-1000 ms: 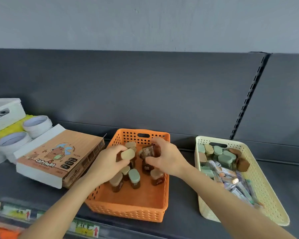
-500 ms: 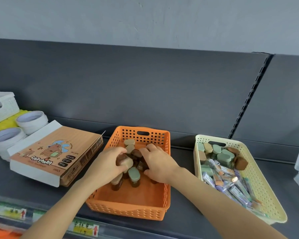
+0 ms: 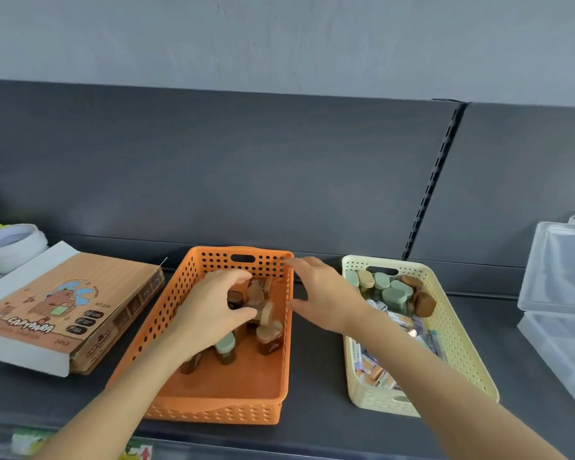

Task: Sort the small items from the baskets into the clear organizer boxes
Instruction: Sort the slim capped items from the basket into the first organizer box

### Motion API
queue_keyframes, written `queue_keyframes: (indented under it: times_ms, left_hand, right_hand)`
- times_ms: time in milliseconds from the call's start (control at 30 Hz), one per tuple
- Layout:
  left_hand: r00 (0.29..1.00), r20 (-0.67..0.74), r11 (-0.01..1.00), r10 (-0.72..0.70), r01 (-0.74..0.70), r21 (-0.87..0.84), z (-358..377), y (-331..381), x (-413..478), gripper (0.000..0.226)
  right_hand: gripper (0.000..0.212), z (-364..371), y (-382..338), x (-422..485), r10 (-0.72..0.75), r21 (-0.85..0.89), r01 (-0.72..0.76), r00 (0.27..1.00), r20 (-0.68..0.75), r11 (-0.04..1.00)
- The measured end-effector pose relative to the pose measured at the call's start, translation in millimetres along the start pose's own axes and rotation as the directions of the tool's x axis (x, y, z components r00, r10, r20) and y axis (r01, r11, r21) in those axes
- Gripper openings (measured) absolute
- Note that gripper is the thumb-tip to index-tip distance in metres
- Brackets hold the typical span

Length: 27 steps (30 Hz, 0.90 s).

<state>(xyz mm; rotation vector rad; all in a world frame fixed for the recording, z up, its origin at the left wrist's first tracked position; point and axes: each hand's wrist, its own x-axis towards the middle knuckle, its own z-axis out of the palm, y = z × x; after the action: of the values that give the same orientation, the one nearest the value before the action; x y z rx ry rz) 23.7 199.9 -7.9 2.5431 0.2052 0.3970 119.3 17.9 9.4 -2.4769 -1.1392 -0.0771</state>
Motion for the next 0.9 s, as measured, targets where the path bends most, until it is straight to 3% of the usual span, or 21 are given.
queue_keyframes:
  times_ms: [300,433,767,900]
  left_hand:
    - [0.986,0.088,0.979,0.138,-0.123,-0.163,42.1,65.9,29.8,0.050]
    - [0.971,0.154,0.967,0.185,-0.152,-0.203,63.1,91.5,46.2,0.047]
    - [0.936,0.257,0.963,0.239,-0.264,0.063,108.7,120.1,87.1,0.043]
    - [0.908,0.324,0.942,0.266,-0.316,0.110,121.2,120.4,98.9,0.043]
  right_hand:
    - [0.056,-31.6,72.3,-51.8,0.316,0.043,-0.314,0.946,-0.071,0.948]
    - [0.052,-40.7,100.8,-69.5,0.377,0.019,-0.377,0.922,-0.092,0.926]
    - [0.047,-36.6,149.6,-62.8,0.397,-0.052,-0.396,0.918,0.013,0.917]
    - [0.033,-28.2,161.6,-54.5,0.394,-0.111,-0.387,0.918,0.040,0.915]
